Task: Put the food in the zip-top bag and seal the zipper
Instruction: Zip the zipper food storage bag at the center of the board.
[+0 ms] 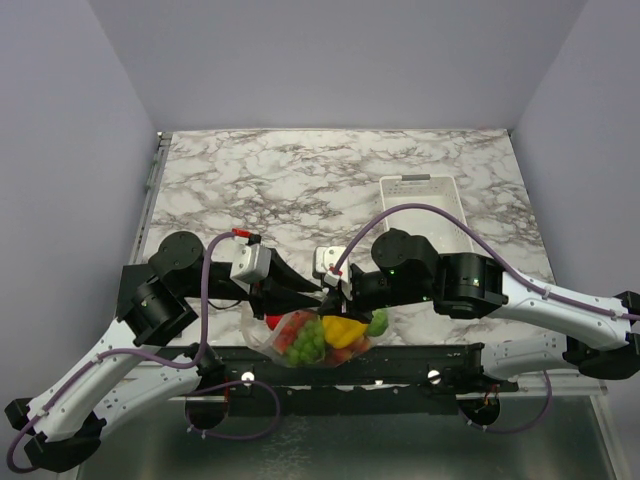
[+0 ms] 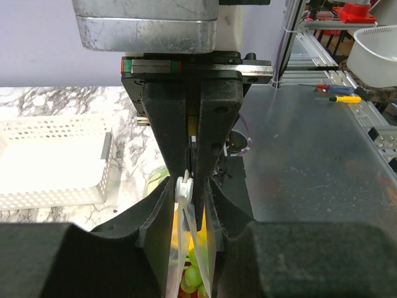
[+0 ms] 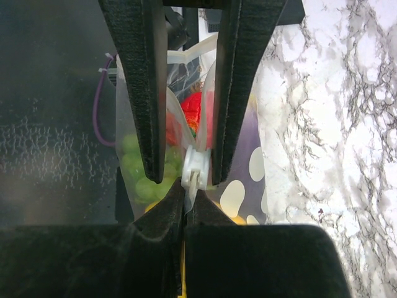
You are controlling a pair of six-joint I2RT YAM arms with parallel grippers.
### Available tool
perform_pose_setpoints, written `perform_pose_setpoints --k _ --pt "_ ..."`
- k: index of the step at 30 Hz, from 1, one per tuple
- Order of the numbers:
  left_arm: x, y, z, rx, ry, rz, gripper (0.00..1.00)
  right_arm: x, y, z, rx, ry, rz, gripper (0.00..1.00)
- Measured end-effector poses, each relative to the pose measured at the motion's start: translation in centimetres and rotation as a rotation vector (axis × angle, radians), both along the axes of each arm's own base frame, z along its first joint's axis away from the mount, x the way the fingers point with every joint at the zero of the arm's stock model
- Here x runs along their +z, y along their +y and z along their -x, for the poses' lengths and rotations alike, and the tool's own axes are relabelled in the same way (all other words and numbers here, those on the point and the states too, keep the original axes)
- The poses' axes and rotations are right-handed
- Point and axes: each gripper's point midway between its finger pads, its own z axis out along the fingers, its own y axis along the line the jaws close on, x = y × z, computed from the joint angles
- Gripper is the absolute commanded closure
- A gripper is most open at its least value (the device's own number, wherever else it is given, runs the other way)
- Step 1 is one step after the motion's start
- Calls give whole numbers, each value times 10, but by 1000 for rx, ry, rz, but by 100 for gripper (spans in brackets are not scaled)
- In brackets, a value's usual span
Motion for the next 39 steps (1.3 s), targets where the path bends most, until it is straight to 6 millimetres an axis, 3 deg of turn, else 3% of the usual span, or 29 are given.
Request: perform_pose_setpoints --k 7,12,17,27,30,34,39 --pt "-1 -1 -1 3 3 -4 100 0 0 0 0 1 0 99" --pt "-2 -2 -3 7 5 -5 100 0 0 0 -1 1 0 99" --pt "-2 -2 -4 14 5 -5 100 0 0 0 -1 2 -1 84" --pt "-7 -1 -7 37 23 -24 100 9 3 -1 -1 -10 -38 68" --pt "-6 -1 -7 38 23 -24 100 10 3 -1 -3 -11 -43 73" --pt "-6 -1 -7 40 22 -23 100 13 2 -3 -8 -14 -53 97" --pt "-6 0 -6 39 21 -21 100 15 3 -4 -11 -16 -63 99"
